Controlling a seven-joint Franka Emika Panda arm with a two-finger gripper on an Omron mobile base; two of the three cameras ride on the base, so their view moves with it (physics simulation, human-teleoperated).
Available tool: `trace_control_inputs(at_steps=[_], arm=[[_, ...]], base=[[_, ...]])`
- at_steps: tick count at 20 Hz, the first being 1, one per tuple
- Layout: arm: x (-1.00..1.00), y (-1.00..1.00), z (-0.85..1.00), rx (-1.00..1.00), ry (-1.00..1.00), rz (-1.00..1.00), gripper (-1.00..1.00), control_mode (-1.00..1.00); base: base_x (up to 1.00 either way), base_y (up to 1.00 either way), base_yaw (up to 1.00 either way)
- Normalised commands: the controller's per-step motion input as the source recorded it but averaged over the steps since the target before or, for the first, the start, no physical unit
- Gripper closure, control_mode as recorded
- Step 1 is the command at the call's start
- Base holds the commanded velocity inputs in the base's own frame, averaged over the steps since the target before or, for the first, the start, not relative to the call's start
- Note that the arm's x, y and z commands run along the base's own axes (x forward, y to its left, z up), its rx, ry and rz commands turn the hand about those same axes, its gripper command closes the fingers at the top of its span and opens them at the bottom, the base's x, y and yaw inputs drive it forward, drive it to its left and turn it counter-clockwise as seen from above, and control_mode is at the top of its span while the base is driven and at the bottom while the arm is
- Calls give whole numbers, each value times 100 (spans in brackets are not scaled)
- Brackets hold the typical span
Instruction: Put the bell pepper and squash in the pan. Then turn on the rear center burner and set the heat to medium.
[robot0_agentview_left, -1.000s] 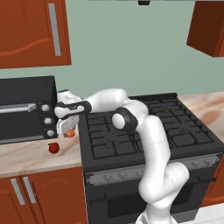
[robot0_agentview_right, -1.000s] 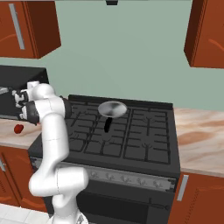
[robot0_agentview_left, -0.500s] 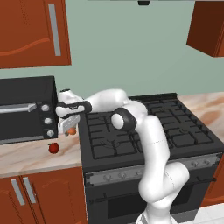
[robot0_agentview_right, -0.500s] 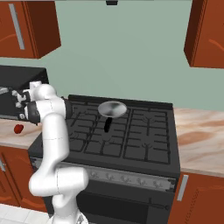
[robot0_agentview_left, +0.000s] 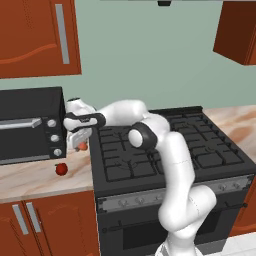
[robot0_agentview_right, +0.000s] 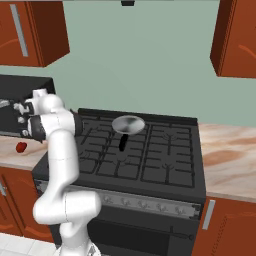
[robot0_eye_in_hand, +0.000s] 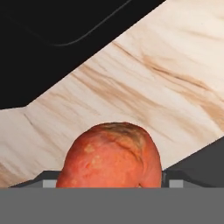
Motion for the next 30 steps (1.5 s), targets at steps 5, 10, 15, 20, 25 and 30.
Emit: trace_control_inputs(at_steps=[5, 10, 15, 20, 25, 30], arm=[[-7, -53, 68, -2, -10, -1, 100, -100], [-23, -96, 23, 6, -5, 0, 100, -100], [-15, -100, 52, 11, -7, -3, 100, -100], [25, -100, 39, 12, -1, -8, 100, -100], [77, -100, 10, 1, 0, -4, 100, -100], [99, -100, 7, 0, 13, -11, 100, -100]], base=[[0, 0, 0], [0, 0, 0], [0, 0, 0], [0, 0, 0], [0, 0, 0], [0, 0, 0]])
